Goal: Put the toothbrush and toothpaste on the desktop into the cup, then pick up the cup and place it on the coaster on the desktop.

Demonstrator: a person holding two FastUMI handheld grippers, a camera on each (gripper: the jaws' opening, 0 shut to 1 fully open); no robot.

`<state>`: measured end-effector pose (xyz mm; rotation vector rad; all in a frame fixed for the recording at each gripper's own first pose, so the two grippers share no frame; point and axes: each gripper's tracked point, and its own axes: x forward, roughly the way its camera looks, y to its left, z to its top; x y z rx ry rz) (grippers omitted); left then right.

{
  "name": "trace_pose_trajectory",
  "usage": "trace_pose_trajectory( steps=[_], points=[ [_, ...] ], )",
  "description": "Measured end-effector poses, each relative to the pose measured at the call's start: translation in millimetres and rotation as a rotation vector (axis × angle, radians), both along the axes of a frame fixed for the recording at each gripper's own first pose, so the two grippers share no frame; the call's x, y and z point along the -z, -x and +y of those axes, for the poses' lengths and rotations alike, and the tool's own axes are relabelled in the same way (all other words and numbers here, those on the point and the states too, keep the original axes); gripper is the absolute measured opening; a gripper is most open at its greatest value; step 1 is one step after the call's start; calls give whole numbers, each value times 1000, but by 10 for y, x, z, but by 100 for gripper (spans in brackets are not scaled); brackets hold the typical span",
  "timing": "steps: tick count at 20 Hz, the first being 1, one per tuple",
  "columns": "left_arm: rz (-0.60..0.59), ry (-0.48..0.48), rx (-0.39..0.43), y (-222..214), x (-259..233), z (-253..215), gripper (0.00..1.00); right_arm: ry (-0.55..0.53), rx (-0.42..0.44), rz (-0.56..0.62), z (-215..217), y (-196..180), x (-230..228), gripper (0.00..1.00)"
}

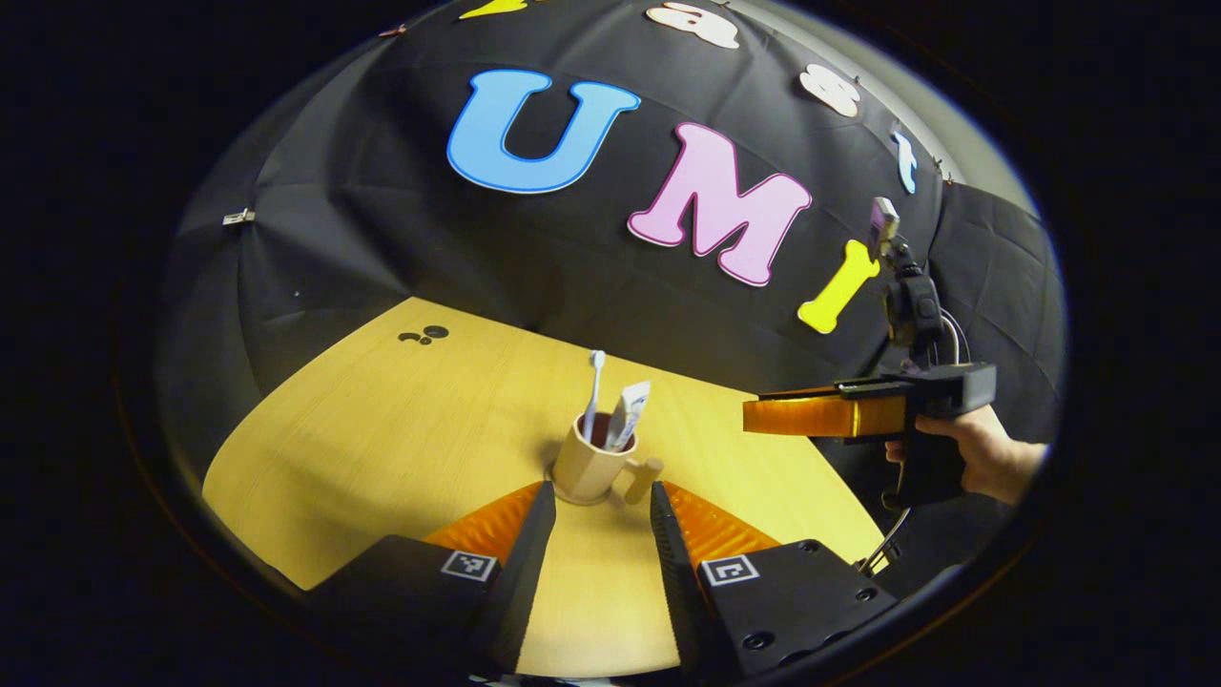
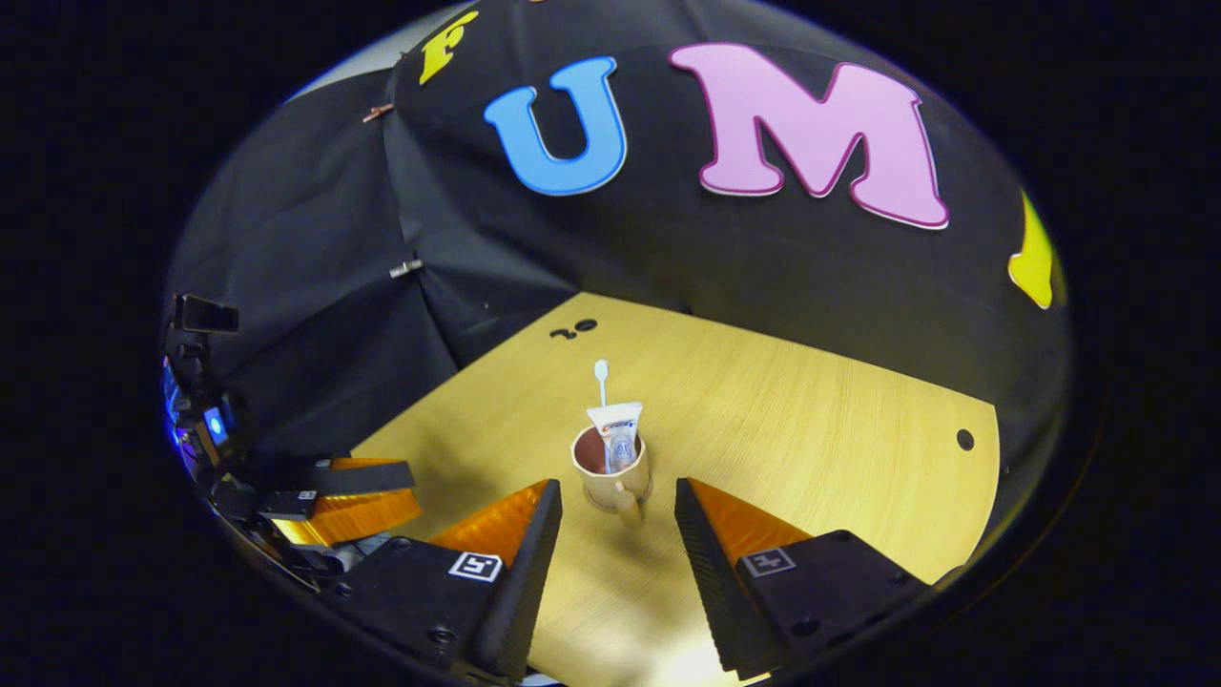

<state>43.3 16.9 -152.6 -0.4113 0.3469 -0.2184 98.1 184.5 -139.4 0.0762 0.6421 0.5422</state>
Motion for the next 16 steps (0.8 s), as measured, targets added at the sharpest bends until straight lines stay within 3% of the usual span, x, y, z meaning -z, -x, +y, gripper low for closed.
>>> trace_pose_trajectory(
  steps=[1,2,3,9,16],
  points=[
    [-7,6,2,-12,-65,-65,63,-31,15,-6,-37,32,-75,75],
    [-12,11,11,-33,-125,-131,64,-55,29,-12,-97,71,-153,66],
    [-15,8,17,-56,-158,-193,63,-70,41,-23,-159,97,-229,74],
    [-36,-32,50,-173,-376,-488,63,-123,64,-68,-548,293,-512,78],
    [-39,-66,65,-282,-500,-732,64,-87,57,-132,-864,614,-509,84]
  ],
)
